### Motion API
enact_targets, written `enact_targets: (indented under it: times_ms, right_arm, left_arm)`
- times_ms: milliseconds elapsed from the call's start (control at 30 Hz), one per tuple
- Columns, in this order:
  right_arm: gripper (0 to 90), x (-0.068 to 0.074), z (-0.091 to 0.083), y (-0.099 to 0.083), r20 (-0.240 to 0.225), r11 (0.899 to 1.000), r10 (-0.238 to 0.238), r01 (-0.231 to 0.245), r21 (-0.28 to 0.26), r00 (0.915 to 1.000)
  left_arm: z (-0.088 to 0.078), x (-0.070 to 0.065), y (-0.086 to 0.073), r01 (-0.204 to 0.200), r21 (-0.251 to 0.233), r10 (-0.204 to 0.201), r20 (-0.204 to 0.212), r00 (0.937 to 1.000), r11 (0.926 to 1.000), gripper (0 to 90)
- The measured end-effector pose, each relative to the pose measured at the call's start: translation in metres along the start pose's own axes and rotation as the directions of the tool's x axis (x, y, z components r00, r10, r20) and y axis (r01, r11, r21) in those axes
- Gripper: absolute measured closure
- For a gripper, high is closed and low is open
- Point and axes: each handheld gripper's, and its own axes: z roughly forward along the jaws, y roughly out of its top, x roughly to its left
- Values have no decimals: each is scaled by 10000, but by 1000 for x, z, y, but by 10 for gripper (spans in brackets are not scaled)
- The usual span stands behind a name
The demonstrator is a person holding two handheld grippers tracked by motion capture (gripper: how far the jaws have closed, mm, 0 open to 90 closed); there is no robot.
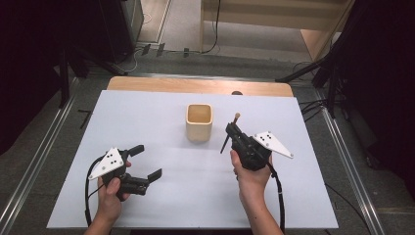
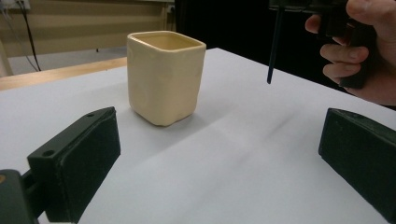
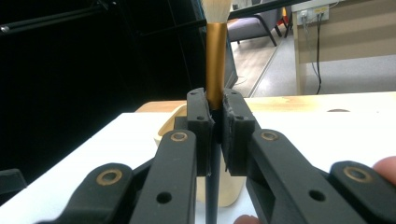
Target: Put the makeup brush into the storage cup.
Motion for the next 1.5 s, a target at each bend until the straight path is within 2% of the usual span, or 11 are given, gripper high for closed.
enact_targets:
  times_ms: [167,667,867,1167,1500]
  right_arm:
    - [842,-2,2,1,57,9998,-184,183,27,9998]
    - [842,-9,6,11,-4,9994,-352,352,42,9994]
    - [843,-11,8,16,-163,9985,-538,536,-119,9984]
    - [842,-8,17,25,-190,9963,-825,819,-263,9964]
    - [842,-3,34,41,-493,9917,-1209,1184,-506,9914]
  left_arm:
    - [-8,3,-2,-10,-122,8,-165,9999,9999,0]
    - [-30,12,-14,-83,-238,65,-749,9972,9997,0]
    - [-37,14,-18,-54,-163,39,-908,9959,9999,0]
    - [-46,18,-23,-5,-229,-22,-1181,9930,9997,0]
    - [-49,20,-27,113,-348,-158,-1342,9908,9993,0]
